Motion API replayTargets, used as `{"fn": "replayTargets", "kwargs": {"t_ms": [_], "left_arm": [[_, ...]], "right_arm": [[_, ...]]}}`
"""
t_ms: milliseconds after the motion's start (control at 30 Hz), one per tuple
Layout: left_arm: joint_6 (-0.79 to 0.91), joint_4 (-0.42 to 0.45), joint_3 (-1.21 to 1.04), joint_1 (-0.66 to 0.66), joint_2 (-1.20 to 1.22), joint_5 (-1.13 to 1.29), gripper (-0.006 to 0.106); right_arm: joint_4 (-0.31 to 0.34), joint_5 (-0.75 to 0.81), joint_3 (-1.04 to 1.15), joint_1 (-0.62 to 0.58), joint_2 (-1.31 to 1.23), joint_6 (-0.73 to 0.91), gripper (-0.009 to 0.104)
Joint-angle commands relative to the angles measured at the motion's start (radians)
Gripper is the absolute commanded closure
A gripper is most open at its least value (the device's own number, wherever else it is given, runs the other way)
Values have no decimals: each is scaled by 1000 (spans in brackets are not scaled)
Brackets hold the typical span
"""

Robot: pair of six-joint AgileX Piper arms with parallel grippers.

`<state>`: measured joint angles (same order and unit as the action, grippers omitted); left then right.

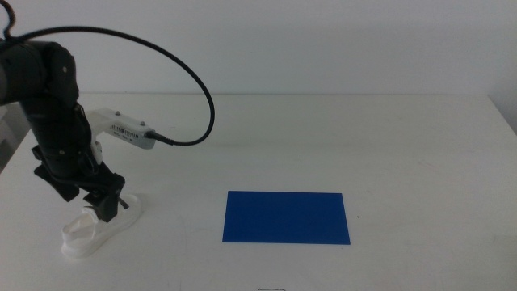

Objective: Use one arm to grab the shoe from the table and place it on the mat.

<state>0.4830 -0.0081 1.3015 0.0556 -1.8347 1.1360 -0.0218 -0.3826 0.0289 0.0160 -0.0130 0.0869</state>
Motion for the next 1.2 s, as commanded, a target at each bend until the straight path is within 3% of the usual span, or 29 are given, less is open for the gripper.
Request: {"fn": "replayTargets", "kwargs": {"t_ms": [0,400,533,633,900,1000,1167], "left_arm": [[10,-3,29,4,24,-3,9],[61,-31,29,4,-69,-13,10],[68,-31,29,4,-72,-17,17],[68,-31,29,4,-72,-18,29],[34,-33,34,4,-60,64,83],[23,-44,35,4,-36,116,98],[-68,-50,36,60,32,129,102]], "right_arm": [[8,56,-19,-2,-19,12,1],[8,56,-19,-2,-19,12,1],[8,56,-19,-2,-19,12,1],[8,56,-19,-2,-19,12,1],[8,56,-19,-2,-19,12,1],[8,56,-19,-2,-19,12,1],[8,56,-19,-2,-19,12,1]]}}
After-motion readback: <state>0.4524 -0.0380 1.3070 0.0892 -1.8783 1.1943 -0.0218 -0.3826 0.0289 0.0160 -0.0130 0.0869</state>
